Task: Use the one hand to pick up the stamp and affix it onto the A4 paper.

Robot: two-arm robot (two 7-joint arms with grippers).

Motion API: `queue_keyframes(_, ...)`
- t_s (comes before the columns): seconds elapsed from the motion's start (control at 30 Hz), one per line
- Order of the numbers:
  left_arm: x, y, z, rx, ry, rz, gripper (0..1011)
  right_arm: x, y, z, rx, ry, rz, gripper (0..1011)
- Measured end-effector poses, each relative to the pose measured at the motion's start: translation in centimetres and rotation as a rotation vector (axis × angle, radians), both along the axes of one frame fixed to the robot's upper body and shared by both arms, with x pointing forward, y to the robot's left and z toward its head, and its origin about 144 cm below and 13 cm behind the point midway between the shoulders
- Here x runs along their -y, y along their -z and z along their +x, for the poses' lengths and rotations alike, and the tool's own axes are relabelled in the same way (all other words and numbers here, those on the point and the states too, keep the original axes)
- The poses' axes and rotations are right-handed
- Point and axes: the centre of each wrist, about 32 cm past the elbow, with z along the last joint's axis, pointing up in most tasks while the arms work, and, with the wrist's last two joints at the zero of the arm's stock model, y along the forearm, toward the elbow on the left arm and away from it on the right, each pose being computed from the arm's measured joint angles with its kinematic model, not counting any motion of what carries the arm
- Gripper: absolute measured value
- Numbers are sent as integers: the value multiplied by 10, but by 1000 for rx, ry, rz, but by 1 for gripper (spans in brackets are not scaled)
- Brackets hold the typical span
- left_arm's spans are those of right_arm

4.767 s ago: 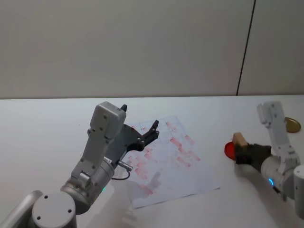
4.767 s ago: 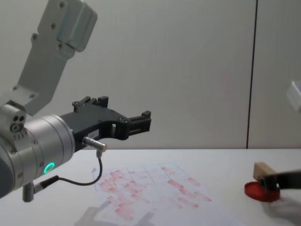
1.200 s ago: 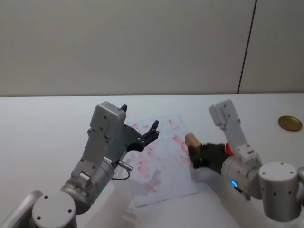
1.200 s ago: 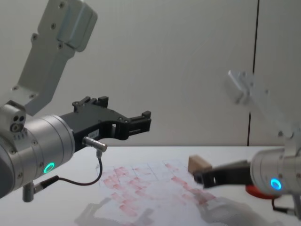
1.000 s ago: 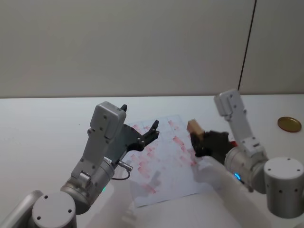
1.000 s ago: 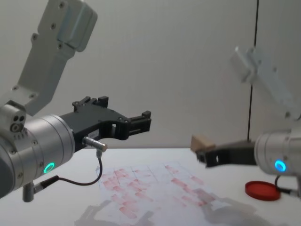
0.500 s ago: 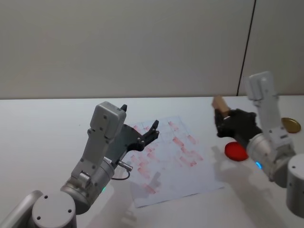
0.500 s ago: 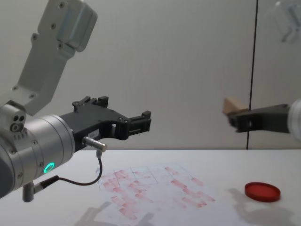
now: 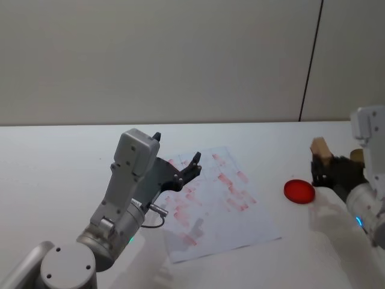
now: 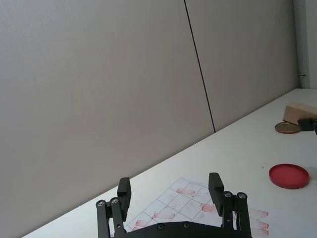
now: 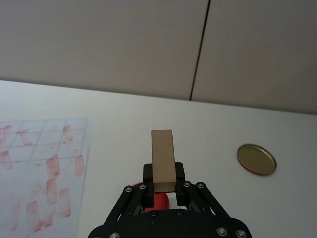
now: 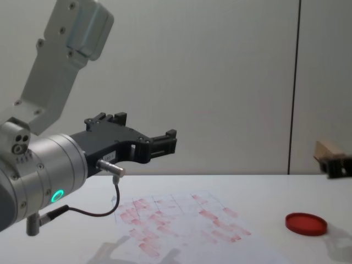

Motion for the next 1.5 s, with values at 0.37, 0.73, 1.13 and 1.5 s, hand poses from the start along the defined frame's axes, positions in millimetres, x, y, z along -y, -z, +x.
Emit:
queue_keyframes(0.37, 0, 0, 0, 0, 0, 0, 993, 16, 24, 15, -105, 31, 43, 232)
queue_keyframes(0.73, 0, 0, 0, 0, 0, 0, 993, 15, 36, 31, -143, -22, 85, 232)
queue_keyframes(1.13, 0, 0, 0, 0, 0, 0, 993, 11, 40, 39, -174, -50, 91, 297)
queue_keyframes(1.5, 0, 0, 0, 0, 0, 0, 993, 10, 39, 38, -183, -52, 80, 655)
